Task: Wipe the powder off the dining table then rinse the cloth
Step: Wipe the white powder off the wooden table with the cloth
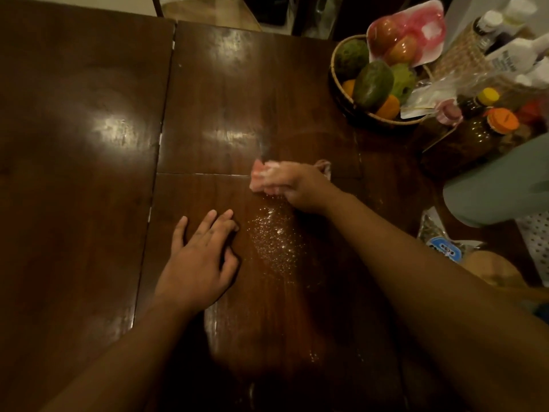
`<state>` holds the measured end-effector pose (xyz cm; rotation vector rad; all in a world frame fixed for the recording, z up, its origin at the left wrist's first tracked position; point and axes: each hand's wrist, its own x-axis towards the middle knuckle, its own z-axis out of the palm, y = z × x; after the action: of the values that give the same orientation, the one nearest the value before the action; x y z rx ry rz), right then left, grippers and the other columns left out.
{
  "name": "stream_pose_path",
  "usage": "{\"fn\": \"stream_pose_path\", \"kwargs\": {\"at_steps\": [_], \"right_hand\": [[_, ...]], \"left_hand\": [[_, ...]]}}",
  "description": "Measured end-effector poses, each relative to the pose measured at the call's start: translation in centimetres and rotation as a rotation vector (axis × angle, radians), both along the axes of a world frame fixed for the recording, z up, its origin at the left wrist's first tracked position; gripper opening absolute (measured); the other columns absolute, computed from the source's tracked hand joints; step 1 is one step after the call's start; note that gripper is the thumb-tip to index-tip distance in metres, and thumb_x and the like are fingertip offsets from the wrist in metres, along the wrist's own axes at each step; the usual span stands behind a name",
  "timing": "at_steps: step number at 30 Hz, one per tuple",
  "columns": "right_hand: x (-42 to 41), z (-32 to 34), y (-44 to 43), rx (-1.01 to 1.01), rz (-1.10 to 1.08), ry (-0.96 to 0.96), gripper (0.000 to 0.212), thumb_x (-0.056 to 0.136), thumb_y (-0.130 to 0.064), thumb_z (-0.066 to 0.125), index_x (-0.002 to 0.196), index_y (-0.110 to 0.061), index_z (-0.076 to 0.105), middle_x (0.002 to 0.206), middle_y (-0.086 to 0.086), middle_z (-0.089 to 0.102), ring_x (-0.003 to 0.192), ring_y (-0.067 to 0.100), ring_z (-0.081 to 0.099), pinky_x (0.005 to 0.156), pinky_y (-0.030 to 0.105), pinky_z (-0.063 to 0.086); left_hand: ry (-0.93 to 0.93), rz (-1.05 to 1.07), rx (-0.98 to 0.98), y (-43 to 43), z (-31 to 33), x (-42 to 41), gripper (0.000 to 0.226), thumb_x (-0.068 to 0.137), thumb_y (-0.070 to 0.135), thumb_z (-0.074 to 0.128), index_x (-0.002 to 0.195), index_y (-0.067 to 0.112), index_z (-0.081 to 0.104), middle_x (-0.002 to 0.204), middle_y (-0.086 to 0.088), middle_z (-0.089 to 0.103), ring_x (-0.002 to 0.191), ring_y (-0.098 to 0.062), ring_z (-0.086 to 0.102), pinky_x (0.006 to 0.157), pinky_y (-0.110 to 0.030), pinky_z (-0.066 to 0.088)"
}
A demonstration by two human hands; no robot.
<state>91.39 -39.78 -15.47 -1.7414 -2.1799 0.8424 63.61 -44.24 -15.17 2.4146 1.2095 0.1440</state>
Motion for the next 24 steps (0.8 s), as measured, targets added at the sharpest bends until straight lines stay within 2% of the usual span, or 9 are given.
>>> {"fn": "stream_pose_path", "kwargs": {"at_steps": [2, 4, 7, 10, 14, 16, 20, 22, 24], "right_hand": [[2.2, -0.2, -0.9, -0.110, -0.001, -0.023, 0.042, 0.098, -0.026, 0.057, 0.124, -0.060, 0.057, 0.149, -0.021, 0.046, 0.146, 0.013, 0.032, 0.122, 0.049, 0.017], [4.2, -0.1, -1.5, -0.068, -0.199, -0.076, 0.038, 0.099, -0.038, 0.053, 0.129, -0.063, 0.051, 0.151, -0.023, 0.043, 0.147, 0.014, 0.029, 0.121, 0.055, 0.013], [3.4, 0.3, -1.2, 0.111, -0.453, -0.044, 0.038, 0.104, -0.028, 0.049, 0.140, -0.036, 0.054, 0.149, -0.009, 0.050, 0.141, 0.014, 0.041, 0.120, 0.045, 0.023], [-0.3, 0.6, -0.7, 0.219, -0.261, -0.051, 0.037, 0.099, -0.006, 0.055, 0.132, -0.020, 0.063, 0.137, 0.003, 0.062, 0.130, 0.021, 0.054, 0.113, 0.044, 0.039], [0.1, 0.5, -2.1, -0.016, 0.182, -0.084, 0.048, 0.099, -0.010, 0.051, 0.132, -0.044, 0.057, 0.149, -0.014, 0.048, 0.148, 0.015, 0.029, 0.120, 0.041, 0.015], [1.6, 0.5, -3.0, -0.037, 0.045, -0.105, 0.056, 0.098, -0.011, 0.051, 0.128, -0.058, 0.053, 0.152, -0.021, 0.042, 0.150, 0.012, 0.024, 0.122, 0.047, 0.007], [-0.7, -0.2, -4.6, 0.128, -0.442, -0.222, 0.050, 0.101, -0.013, 0.046, 0.147, -0.032, 0.043, 0.154, -0.002, 0.044, 0.148, 0.020, 0.031, 0.122, 0.046, 0.017], [-3.7, -0.4, -4.9, 0.195, -0.414, -0.239, 0.053, 0.097, -0.005, 0.048, 0.146, -0.025, 0.045, 0.151, 0.005, 0.049, 0.145, 0.026, 0.036, 0.120, 0.047, 0.026], [-5.5, -0.2, -5.6, 0.205, -0.172, -0.174, 0.058, 0.092, 0.003, 0.050, 0.143, -0.025, 0.050, 0.149, 0.005, 0.051, 0.143, 0.027, 0.039, 0.118, 0.047, 0.030]], "left_hand": [[-0.006, 0.000, -0.003, 0.1, 0.1, 0.0, 0.037, 0.091, 0.036, 0.039, 0.128, 0.033, 0.042, 0.153, 0.010, 0.039, 0.147, -0.011, 0.023, 0.121, -0.050, 0.002], [-0.009, -0.001, -0.001, 0.1, 0.1, 0.1, 0.037, 0.092, 0.035, 0.040, 0.129, 0.033, 0.042, 0.154, 0.010, 0.038, 0.147, -0.011, 0.022, 0.121, -0.049, 0.001], [-0.017, 0.005, 0.005, 0.1, 0.0, 0.0, 0.036, 0.092, 0.034, 0.040, 0.128, 0.033, 0.042, 0.154, 0.010, 0.037, 0.148, -0.010, 0.021, 0.121, -0.049, 0.000], [-0.024, 0.012, 0.005, 0.1, 0.0, 0.0, 0.036, 0.092, 0.034, 0.041, 0.128, 0.033, 0.042, 0.154, 0.011, 0.037, 0.147, -0.010, 0.021, 0.121, -0.049, 0.001], [-0.029, 0.024, 0.008, 0.0, 0.1, 0.1, 0.037, 0.093, 0.032, 0.045, 0.130, 0.031, 0.043, 0.153, 0.011, 0.038, 0.147, -0.009, 0.022, 0.121, -0.047, 0.000], [-0.033, 0.031, 0.010, 0.0, 0.1, 0.0, 0.037, 0.093, 0.032, 0.046, 0.130, 0.032, 0.043, 0.153, 0.012, 0.038, 0.147, -0.008, 0.023, 0.121, -0.046, 0.000], [-0.038, 0.036, 0.012, 0.0, 0.1, 0.1, 0.037, 0.094, 0.032, 0.044, 0.131, 0.031, 0.042, 0.153, 0.012, 0.038, 0.147, -0.007, 0.022, 0.122, -0.044, -0.003], [-0.040, 0.041, 0.014, 0.0, 0.0, 0.0, 0.040, 0.094, 0.032, 0.044, 0.134, 0.030, 0.042, 0.153, 0.012, 0.038, 0.147, -0.007, 0.022, 0.122, -0.042, -0.004], [-0.038, 0.045, 0.014, 0.0, -0.1, 0.0, 0.044, 0.094, 0.030, 0.043, 0.138, 0.028, 0.039, 0.154, 0.010, 0.037, 0.147, -0.007, 0.020, 0.122, -0.042, -0.004]]}}
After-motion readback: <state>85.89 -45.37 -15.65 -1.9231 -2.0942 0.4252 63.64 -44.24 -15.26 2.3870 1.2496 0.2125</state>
